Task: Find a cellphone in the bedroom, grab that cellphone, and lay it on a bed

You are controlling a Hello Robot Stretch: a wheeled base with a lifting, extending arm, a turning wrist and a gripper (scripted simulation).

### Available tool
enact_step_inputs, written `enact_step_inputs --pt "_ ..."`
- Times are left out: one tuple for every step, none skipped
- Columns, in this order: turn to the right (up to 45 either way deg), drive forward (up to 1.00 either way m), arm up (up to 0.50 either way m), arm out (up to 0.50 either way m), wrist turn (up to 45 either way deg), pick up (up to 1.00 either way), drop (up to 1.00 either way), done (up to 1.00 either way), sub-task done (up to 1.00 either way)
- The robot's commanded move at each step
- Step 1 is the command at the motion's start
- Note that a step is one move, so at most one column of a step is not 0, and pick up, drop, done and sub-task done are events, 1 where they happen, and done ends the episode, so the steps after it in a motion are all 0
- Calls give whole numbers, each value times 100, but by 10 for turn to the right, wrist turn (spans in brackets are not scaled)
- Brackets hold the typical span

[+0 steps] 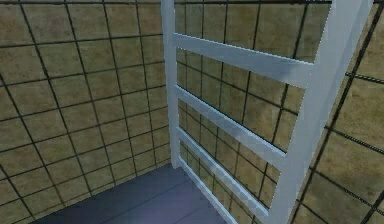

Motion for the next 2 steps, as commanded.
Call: enact_step_inputs --pt "0 0 0 0 -450 0 0 0 0" --pt "0 0 0 0 -120 0 0 0 0"
